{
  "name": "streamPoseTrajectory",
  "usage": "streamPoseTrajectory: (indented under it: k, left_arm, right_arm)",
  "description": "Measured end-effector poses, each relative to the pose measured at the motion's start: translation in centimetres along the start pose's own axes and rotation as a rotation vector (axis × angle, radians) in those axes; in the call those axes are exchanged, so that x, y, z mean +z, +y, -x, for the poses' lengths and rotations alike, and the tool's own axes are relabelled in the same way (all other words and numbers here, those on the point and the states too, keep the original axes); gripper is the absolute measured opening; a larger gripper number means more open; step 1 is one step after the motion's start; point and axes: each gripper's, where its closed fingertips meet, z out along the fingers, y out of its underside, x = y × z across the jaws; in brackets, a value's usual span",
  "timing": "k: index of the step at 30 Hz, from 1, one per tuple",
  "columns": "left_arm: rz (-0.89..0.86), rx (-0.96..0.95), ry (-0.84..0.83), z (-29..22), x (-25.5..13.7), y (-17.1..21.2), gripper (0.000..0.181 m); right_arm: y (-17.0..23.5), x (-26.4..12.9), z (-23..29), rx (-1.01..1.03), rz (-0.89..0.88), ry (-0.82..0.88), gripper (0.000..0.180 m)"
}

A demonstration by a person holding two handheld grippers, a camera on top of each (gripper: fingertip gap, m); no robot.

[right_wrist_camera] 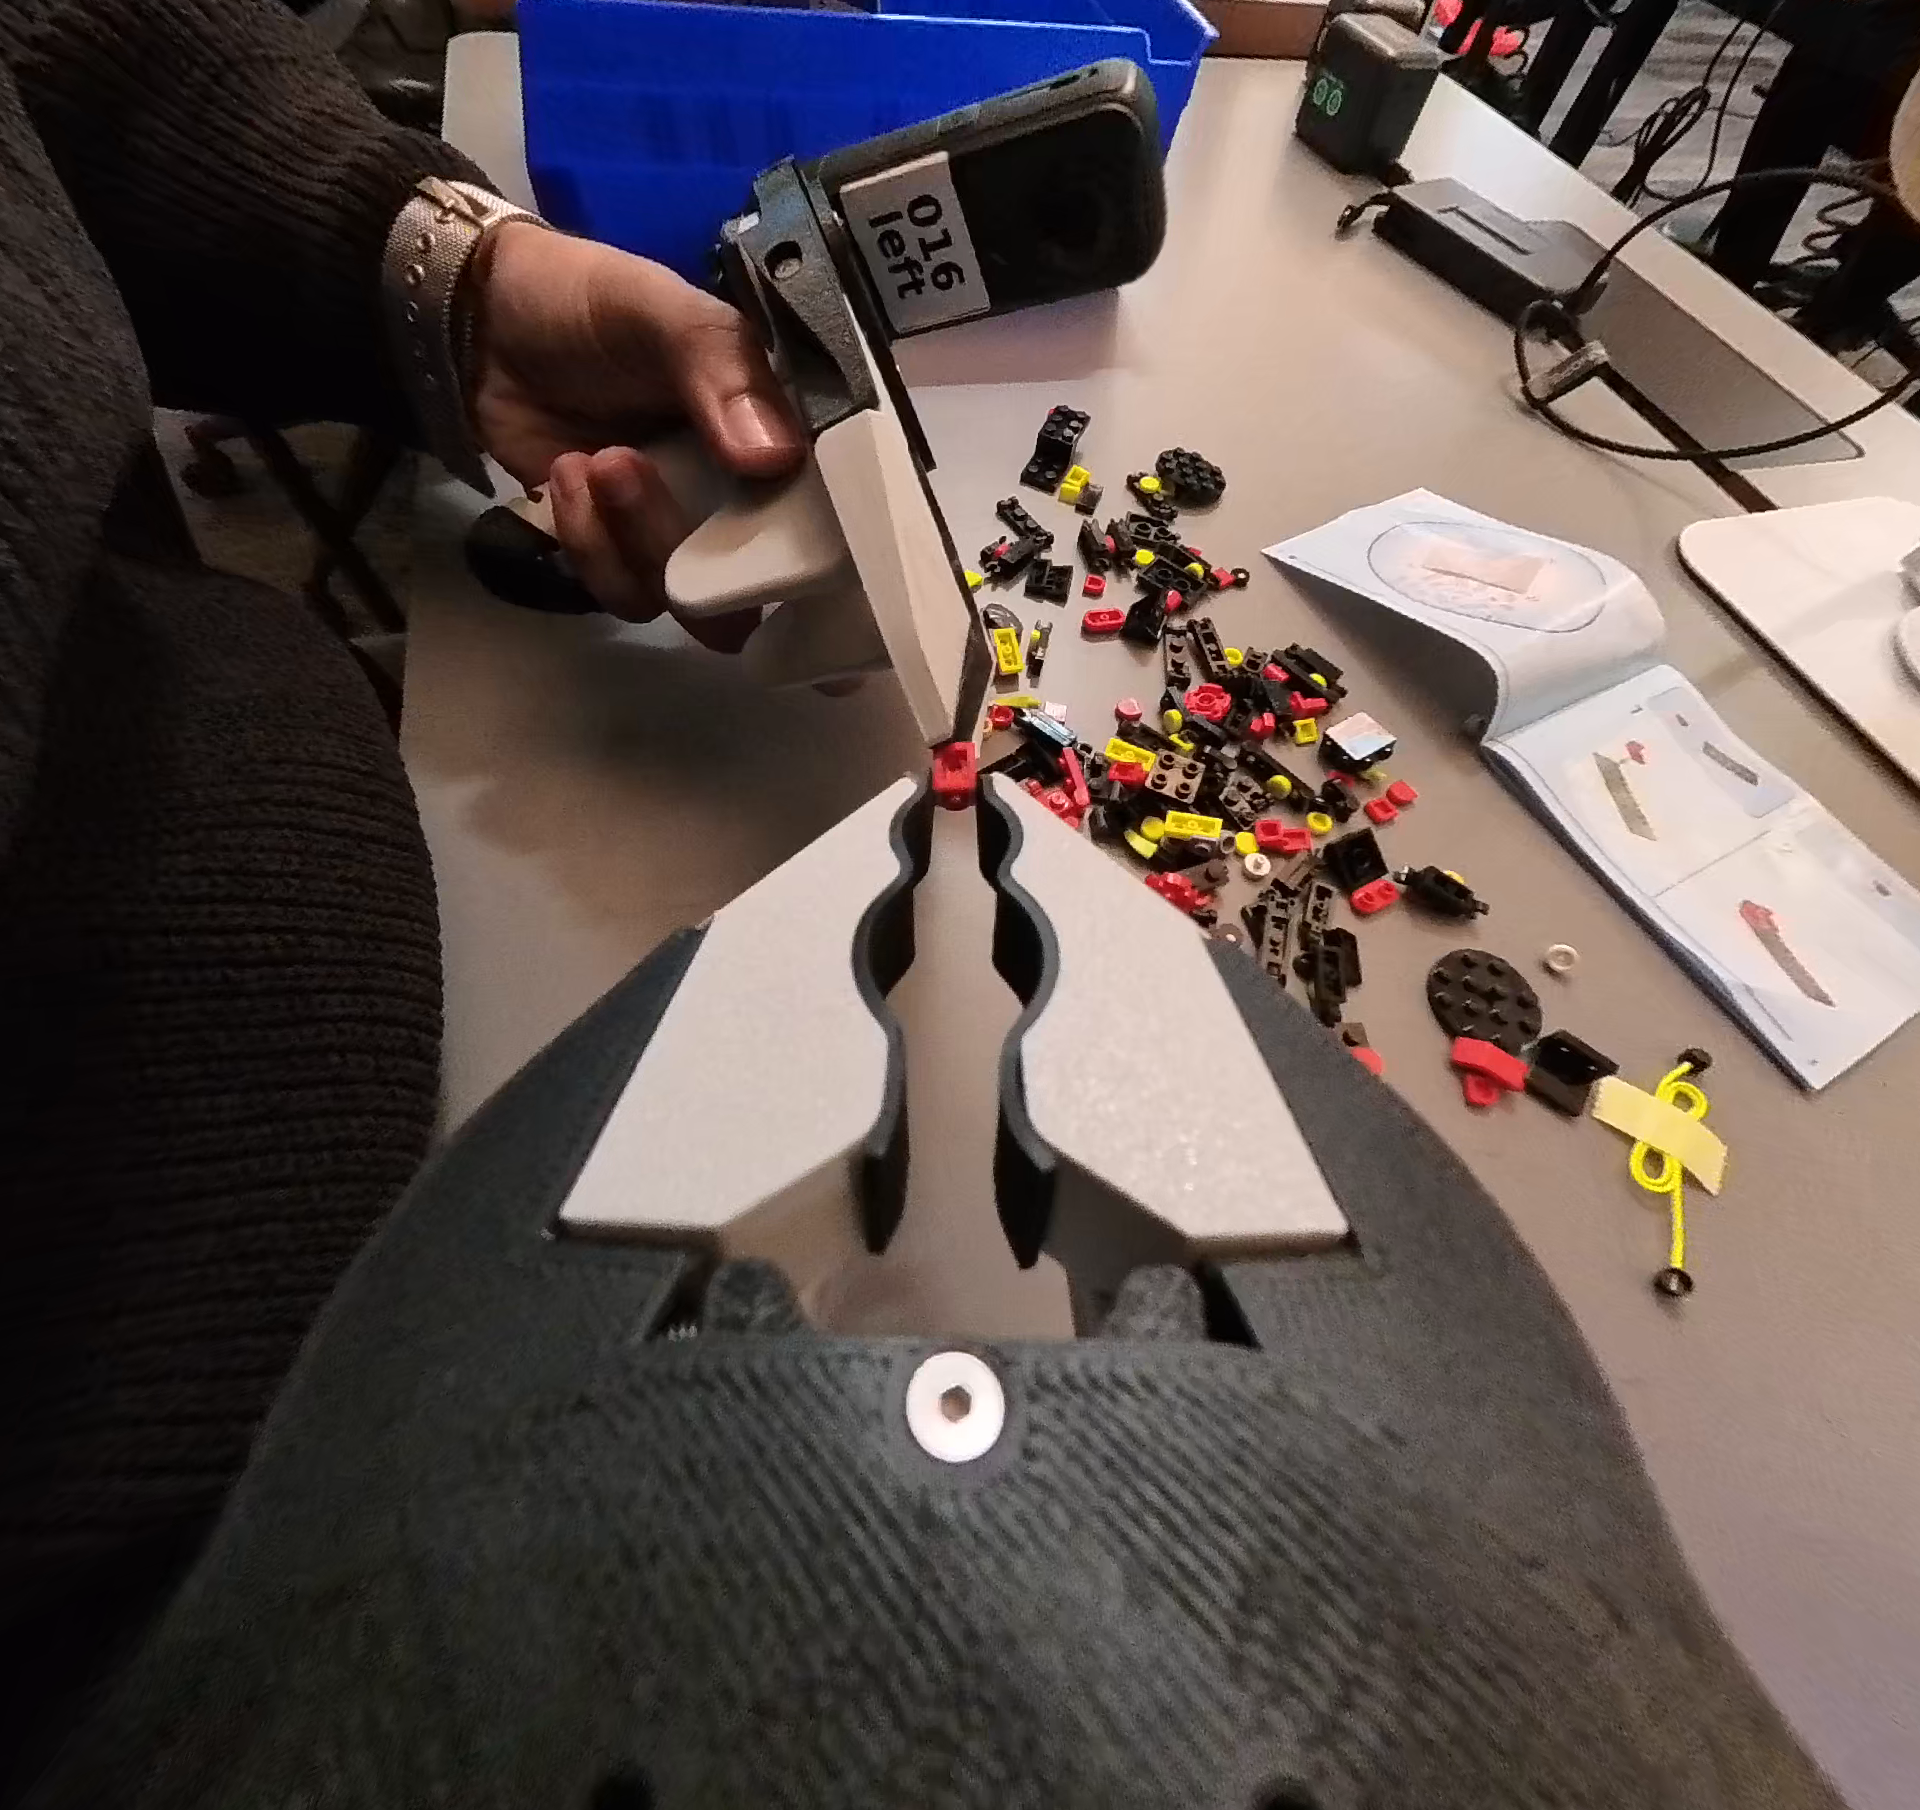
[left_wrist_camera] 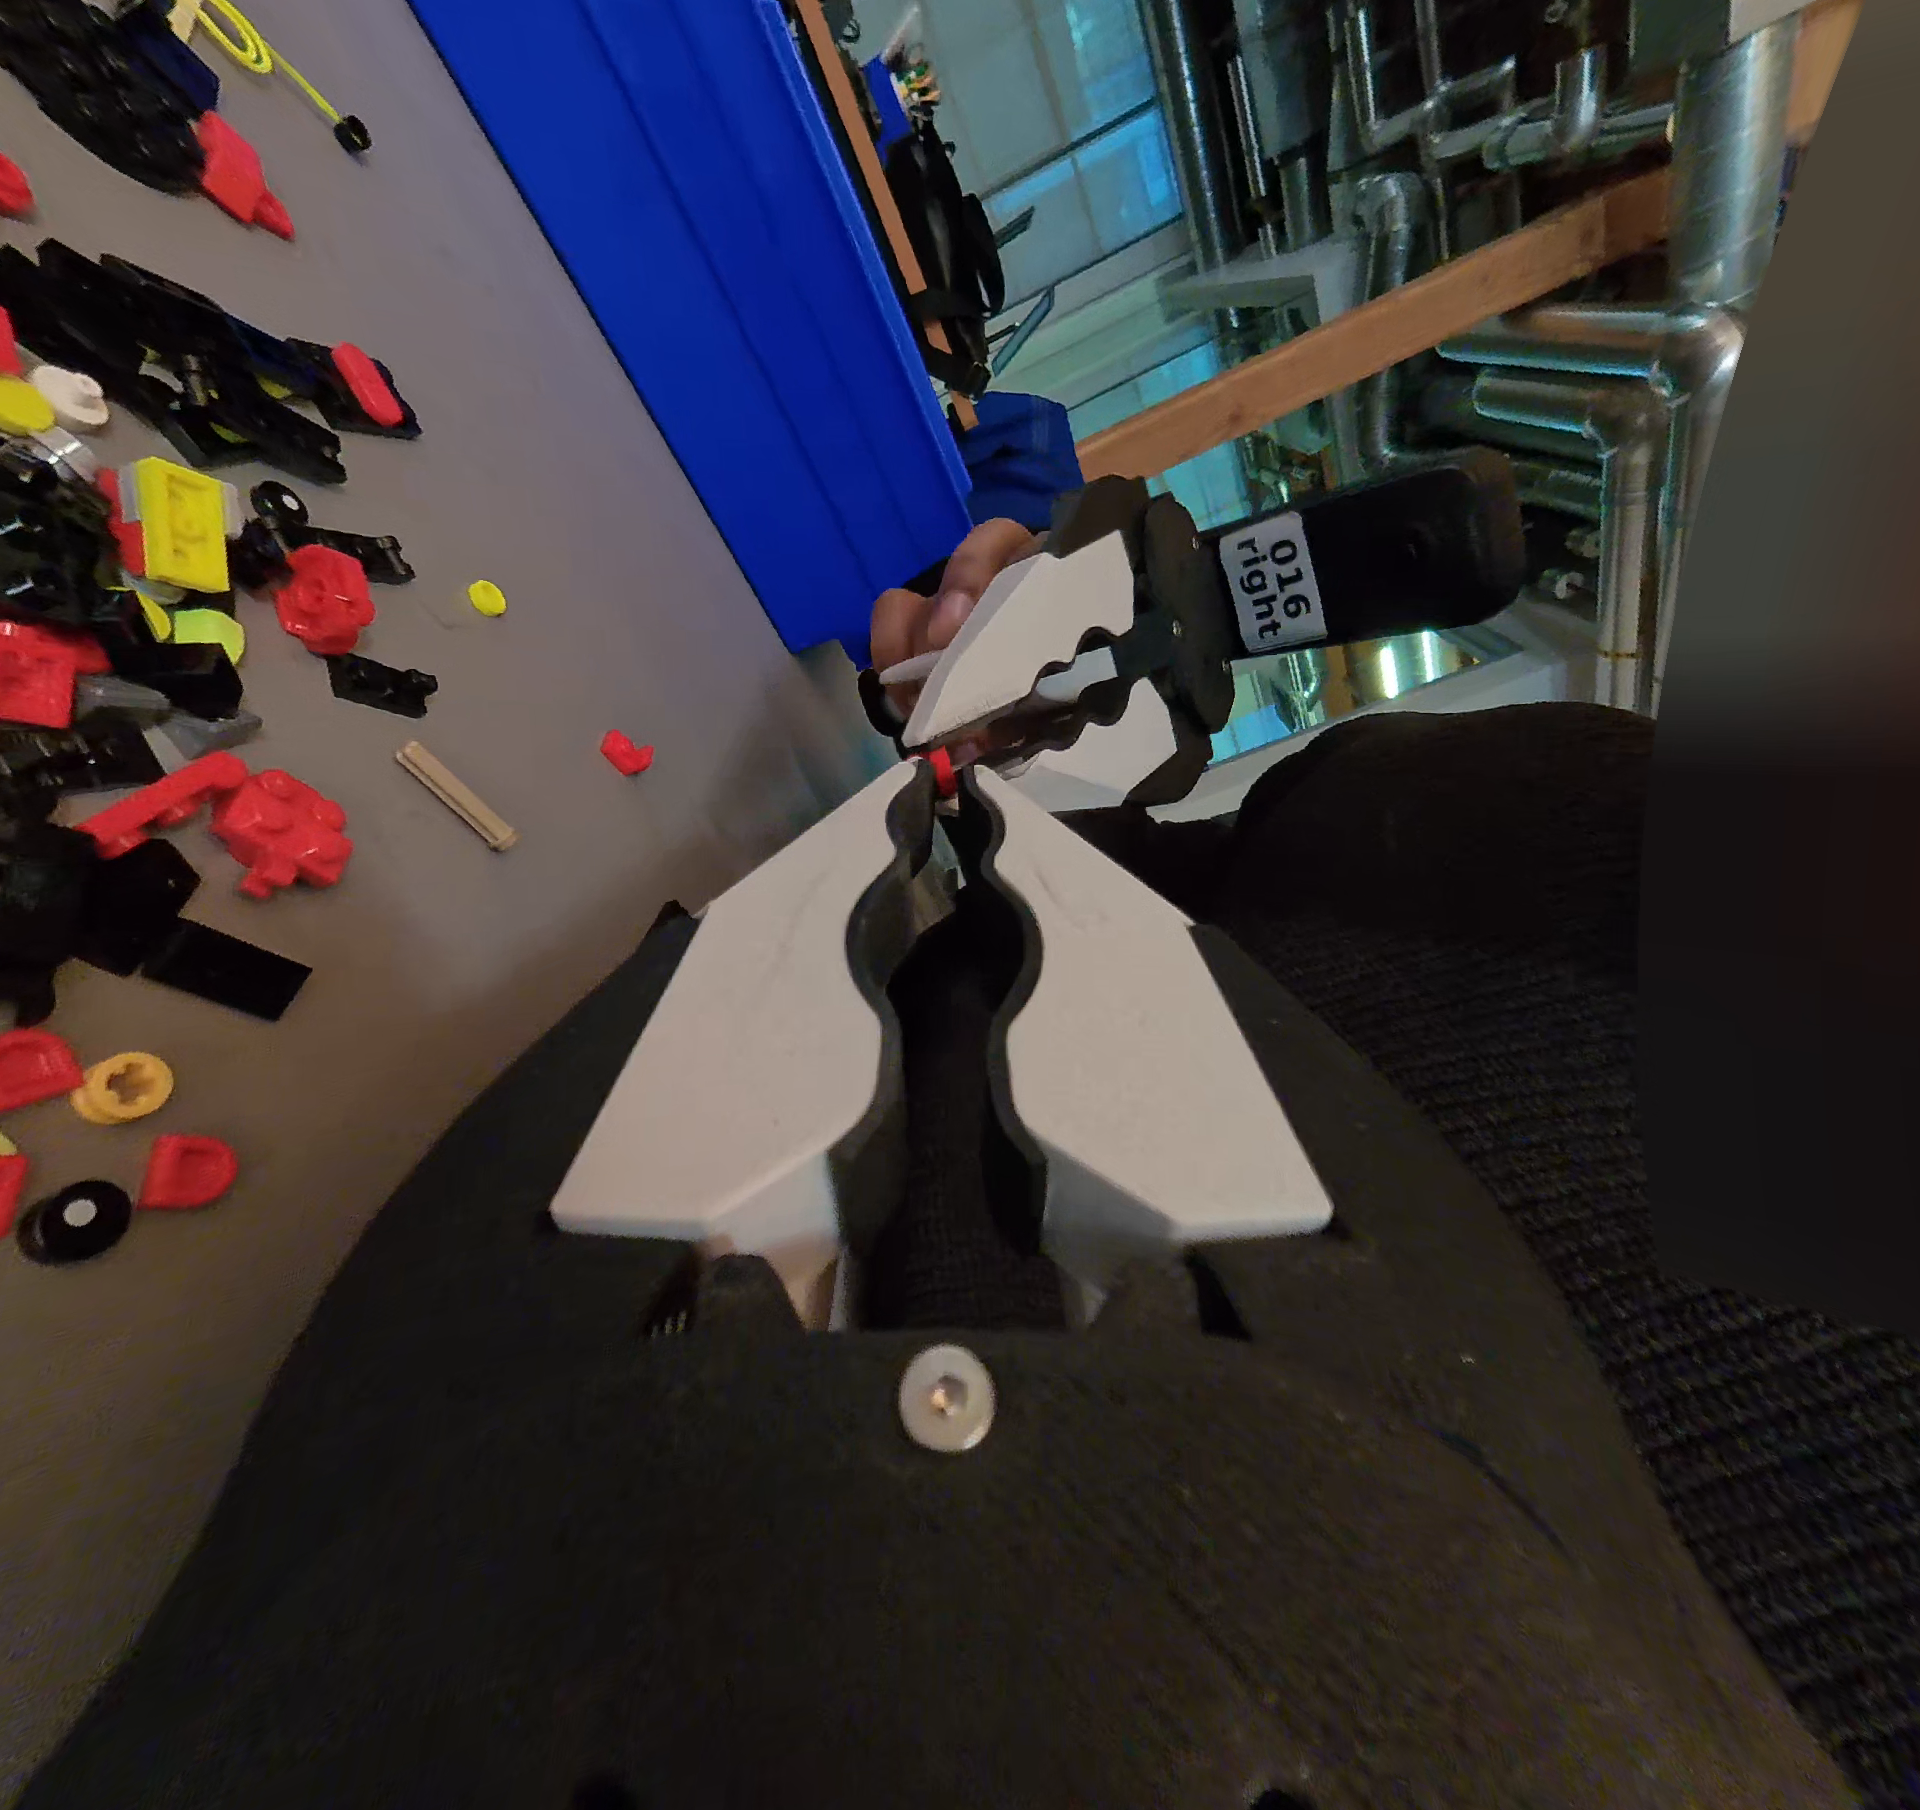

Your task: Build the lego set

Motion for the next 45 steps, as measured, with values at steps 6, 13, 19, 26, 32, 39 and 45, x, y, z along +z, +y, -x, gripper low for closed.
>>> streamPoseTrajectory:
  k: [6,13,19,26,32,39,45]
  left_arm:
    - [0.011,-0.008,-0.019,0.31,0.02,0.24,0.003]
    - [0.014,-0.022,-0.028,0.52,-0.02,0.34,0.001]
    - [0.019,-0.019,-0.036,0.63,0.04,0.43,0.000]
    - [0.027,-0.024,-0.039,0.77,0.09,0.58,0.000]
    - [0.031,-0.023,-0.032,0.61,0.13,0.67,0.000]
    - [0.034,-0.035,0.009,0.04,0.13,0.73,0.011]
    - [0.042,-0.071,0.029,0.00,0.17,0.94,0.011]
  right_arm:
    - [0.26,0.07,0.14,-0.038,0.009,0.000,0.006]
    - [0.28,0.02,0.17,-0.028,0.003,-0.013,0.006]
    - [0.13,-0.13,0.16,0.001,-0.015,-0.029,0.006]
    - [0.16,-0.12,0.26,0.009,-0.019,-0.041,0.006]
    - [-0.12,-0.22,0.32,0.016,-0.036,-0.049,0.006]
    - [-0.20,-0.24,0.46,0.000,-0.037,-0.048,0.006]
    - [-0.48,-0.25,0.95,-0.049,-0.043,-0.051,0.006]
